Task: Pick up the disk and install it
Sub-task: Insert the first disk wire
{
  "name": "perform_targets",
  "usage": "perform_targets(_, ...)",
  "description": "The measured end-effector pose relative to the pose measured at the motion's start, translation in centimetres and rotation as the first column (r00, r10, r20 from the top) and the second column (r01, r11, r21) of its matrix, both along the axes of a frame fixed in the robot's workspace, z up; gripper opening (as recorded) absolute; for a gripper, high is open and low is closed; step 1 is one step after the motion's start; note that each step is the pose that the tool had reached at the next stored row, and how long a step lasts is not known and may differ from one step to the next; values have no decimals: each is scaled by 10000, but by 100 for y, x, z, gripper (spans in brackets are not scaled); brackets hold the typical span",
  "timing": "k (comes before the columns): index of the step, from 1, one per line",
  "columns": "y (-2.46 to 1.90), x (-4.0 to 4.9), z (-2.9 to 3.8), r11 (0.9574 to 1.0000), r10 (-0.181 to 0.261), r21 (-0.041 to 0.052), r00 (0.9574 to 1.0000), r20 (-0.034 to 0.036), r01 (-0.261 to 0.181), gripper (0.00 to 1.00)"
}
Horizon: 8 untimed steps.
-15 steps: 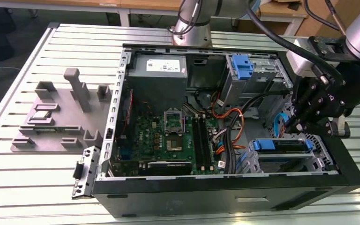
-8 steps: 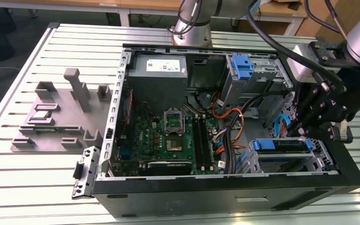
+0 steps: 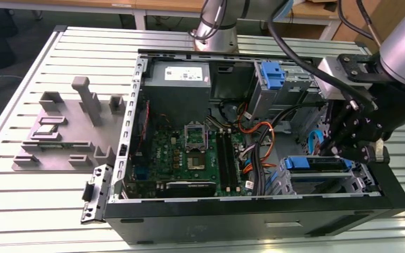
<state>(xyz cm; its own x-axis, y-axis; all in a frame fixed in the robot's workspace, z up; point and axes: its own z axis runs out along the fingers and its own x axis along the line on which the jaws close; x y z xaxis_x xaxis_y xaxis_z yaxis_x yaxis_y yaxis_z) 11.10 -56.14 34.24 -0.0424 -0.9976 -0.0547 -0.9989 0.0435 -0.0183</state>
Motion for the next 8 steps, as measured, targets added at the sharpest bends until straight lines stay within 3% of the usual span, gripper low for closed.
perform_targets(2, 0, -2, -18, 10000, 3, 3, 10000, 33, -3, 16)
perform_targets(8, -23, -4, -31, 10000, 4, 2, 10000, 42, -4, 16)
